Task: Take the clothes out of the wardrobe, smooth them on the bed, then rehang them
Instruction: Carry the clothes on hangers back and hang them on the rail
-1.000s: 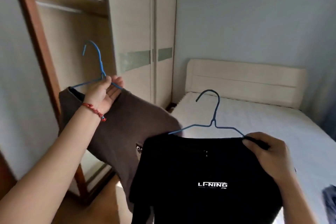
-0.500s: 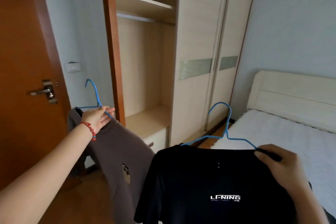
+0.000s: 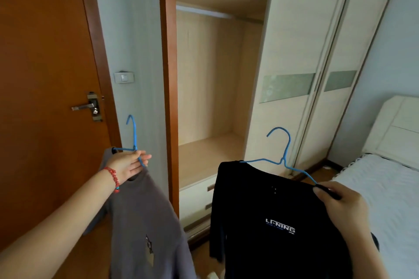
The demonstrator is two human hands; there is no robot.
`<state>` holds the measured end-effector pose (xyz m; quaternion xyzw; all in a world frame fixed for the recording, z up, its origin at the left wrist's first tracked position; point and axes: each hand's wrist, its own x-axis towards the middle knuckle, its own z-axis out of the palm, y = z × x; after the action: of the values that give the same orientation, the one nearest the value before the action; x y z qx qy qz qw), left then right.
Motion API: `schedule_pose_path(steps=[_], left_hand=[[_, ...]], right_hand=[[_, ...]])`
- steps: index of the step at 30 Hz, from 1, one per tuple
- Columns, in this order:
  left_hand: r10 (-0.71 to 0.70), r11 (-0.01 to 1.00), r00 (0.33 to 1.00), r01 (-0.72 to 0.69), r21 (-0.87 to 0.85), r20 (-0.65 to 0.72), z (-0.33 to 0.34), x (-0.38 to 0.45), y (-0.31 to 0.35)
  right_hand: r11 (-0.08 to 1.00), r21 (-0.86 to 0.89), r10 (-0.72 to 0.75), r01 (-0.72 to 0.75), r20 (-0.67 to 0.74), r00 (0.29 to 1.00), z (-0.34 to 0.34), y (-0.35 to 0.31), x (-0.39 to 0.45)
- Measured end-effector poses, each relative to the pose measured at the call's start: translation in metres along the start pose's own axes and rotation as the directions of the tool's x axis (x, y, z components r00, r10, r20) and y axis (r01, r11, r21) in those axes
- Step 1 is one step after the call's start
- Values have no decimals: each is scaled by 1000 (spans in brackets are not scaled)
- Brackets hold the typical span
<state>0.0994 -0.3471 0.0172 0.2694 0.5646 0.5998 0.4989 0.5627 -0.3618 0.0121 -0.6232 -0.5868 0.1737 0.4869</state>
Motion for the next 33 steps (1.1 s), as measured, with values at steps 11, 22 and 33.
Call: schedule_pose_path(steps=[11,22,33], left_hand=[[-162,977,958,122,174,239,31,95,7],[-233,945,870,97,311,435,87,182,26],[-95,985,856,6,175,509,196,265,73]], right_hand=[[948,181,276,-263,-51,960,124,-23,68],[732,343,543,-588,228,808,192,-46,128],[814,338,421,-473,218,881,206,-58,242]])
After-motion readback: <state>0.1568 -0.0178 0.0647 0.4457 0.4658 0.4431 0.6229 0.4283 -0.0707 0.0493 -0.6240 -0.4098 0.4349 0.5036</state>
